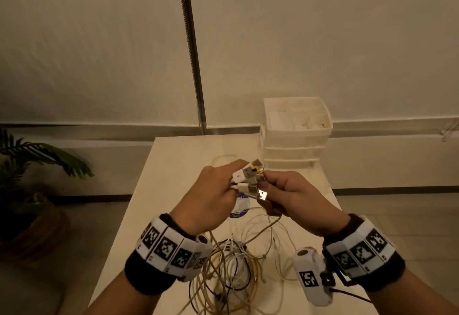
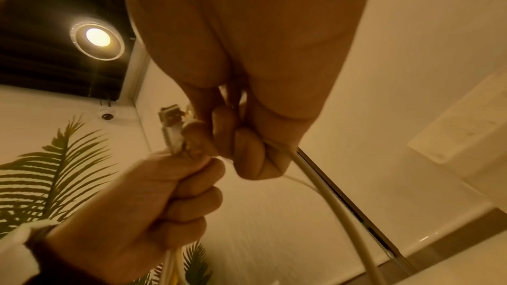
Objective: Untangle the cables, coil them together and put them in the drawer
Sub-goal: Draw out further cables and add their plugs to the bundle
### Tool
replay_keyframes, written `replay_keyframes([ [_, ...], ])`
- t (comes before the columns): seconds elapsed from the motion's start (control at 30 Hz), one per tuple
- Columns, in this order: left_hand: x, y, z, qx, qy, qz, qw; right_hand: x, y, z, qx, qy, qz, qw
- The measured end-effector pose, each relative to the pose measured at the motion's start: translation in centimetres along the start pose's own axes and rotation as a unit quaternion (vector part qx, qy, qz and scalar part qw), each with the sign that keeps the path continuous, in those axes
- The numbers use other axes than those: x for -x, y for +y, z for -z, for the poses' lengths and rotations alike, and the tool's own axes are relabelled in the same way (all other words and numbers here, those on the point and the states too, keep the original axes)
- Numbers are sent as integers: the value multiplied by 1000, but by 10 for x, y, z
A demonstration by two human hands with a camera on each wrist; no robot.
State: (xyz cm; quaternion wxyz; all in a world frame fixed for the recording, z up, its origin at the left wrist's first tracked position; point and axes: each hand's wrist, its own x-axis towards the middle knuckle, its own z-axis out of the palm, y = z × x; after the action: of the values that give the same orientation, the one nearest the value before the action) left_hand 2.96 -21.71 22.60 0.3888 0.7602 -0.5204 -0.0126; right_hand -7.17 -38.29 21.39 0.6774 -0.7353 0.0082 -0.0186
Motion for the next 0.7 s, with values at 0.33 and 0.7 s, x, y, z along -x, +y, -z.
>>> replay_keyframes([
  [0.33, 3, -21, 56, -94, 248, 122, 957, 29, 14, 16, -33, 20, -51, 998],
  [0.7, 32, -31, 69, -28, 243, 97, 965, 105, 64, 4, 75, 31, -105, 991],
])
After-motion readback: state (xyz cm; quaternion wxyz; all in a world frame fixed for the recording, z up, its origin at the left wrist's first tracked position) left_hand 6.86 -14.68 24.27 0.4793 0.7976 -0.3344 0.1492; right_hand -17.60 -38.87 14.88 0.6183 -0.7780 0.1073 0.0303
